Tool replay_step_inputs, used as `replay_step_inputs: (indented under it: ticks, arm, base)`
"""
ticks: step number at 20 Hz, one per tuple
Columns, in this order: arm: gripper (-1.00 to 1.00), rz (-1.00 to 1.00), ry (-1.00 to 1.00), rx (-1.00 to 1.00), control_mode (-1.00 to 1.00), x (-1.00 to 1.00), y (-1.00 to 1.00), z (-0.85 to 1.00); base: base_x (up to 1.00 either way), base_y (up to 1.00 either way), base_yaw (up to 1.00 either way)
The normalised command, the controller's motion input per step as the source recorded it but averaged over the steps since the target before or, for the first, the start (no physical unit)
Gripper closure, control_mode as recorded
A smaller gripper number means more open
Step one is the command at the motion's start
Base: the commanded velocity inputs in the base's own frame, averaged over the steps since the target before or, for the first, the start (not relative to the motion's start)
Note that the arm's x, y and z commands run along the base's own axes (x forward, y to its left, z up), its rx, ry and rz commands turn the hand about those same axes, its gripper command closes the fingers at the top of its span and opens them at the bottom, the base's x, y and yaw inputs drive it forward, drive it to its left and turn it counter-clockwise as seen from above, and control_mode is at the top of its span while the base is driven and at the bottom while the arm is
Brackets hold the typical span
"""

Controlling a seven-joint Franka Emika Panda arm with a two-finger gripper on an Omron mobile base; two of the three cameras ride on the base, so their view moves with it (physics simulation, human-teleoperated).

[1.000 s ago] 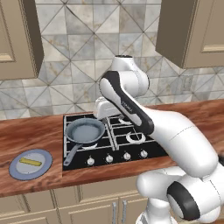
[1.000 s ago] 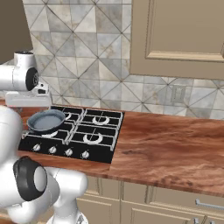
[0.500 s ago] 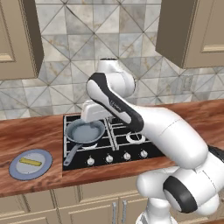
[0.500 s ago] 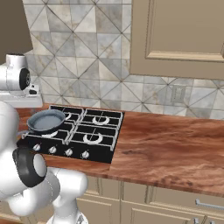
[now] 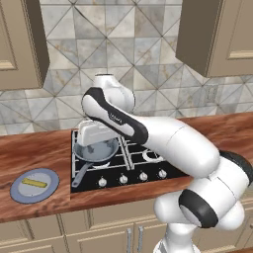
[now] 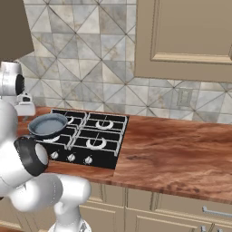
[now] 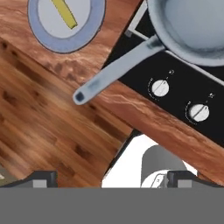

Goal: Pick up the butter stick and place it in the pan. Then turn on the burner for the pan.

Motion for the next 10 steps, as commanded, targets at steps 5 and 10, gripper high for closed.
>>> replay_step_inputs:
  ticks: [5, 10]
  arm:
    - [-1.00, 0.08, 0.18, 0.00, -1.00, 0.00, 0.49, -0.26]
    - [-1.00, 0.05, 0.16, 0.00, -1.00, 0.00, 0.53, -0.29]
  base:
    - [0.00, 0.00, 0.00]
    - [0.00, 0.00, 0.00]
